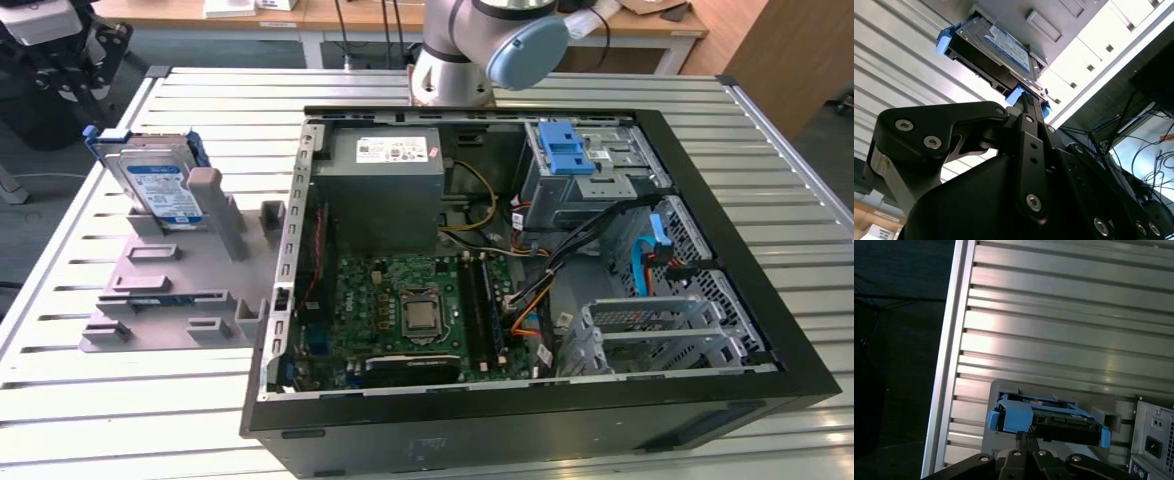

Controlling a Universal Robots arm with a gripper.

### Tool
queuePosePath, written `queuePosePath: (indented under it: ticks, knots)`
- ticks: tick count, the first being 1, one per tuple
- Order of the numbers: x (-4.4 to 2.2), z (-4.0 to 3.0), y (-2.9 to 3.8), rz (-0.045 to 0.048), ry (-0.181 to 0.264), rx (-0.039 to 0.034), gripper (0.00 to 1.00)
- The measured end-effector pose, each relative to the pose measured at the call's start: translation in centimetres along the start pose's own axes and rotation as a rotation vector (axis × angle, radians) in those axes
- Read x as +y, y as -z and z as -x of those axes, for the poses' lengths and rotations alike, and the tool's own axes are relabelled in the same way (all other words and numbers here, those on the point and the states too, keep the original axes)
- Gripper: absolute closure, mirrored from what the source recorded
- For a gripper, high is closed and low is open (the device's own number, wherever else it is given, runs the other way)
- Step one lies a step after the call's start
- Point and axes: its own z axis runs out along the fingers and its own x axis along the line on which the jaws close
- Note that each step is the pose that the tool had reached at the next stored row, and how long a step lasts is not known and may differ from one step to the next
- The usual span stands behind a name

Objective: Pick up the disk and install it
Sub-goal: 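Pick up the disk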

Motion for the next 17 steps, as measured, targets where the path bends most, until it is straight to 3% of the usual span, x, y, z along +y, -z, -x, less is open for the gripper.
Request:
queuePosePath:
  ticks: [17]
  knots:
    - [0.00,-0.01,-0.01,-0.0006,0.148,0.0047,0.89]
